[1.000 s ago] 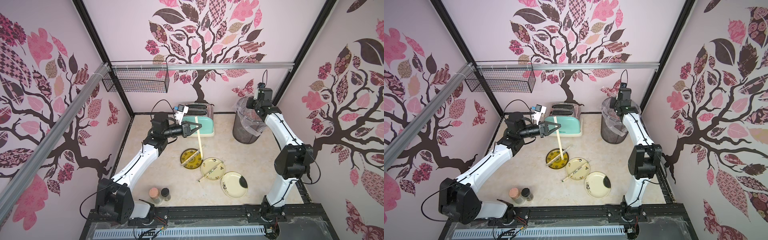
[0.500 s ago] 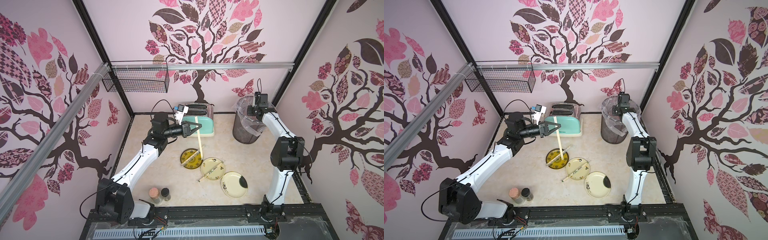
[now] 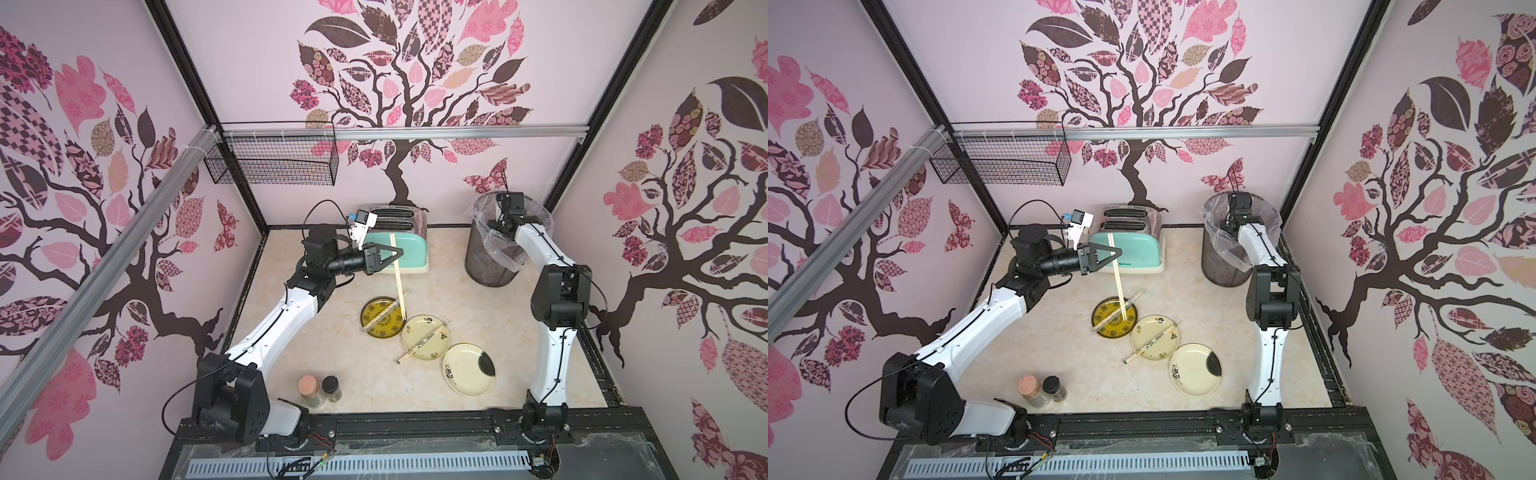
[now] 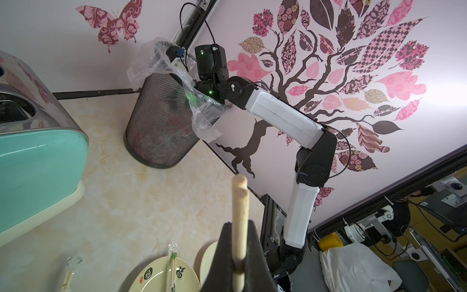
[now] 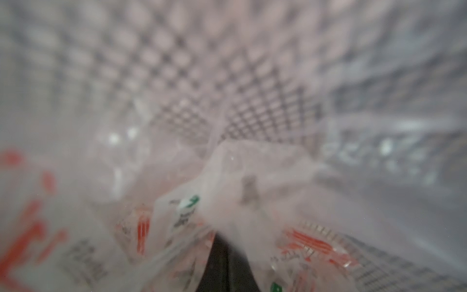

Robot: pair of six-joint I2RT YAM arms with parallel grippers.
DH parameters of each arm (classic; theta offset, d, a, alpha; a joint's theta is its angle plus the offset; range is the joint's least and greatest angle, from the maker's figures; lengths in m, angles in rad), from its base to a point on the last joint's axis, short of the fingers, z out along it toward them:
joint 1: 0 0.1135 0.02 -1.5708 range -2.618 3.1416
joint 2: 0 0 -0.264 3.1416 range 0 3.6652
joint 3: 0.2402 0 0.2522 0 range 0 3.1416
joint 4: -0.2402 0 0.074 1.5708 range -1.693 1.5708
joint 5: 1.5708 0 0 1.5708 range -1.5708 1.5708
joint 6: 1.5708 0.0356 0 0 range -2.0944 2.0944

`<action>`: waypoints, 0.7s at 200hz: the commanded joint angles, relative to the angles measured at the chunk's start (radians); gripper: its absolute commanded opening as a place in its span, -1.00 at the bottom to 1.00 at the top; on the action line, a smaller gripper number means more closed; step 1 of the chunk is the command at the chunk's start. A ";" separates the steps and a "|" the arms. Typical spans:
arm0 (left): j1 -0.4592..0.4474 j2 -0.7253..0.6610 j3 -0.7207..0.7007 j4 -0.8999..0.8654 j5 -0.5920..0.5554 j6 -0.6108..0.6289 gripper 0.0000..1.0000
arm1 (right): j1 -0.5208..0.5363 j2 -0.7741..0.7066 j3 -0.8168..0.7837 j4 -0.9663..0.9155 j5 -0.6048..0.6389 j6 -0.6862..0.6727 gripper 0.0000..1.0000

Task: Remove the packaging of disposable chopsticks
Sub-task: Place the packet bag in the trash bin.

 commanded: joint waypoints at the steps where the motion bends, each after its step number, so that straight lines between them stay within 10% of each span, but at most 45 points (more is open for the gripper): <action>1: 0.009 0.009 -0.003 0.022 0.014 -0.017 -1.00 | -0.003 0.022 0.010 -0.005 -0.006 -0.011 -1.00; 140: 0.036 -0.016 0.000 0.023 0.027 -0.016 -1.00 | -0.002 -0.020 -0.043 0.093 -0.013 0.033 -0.86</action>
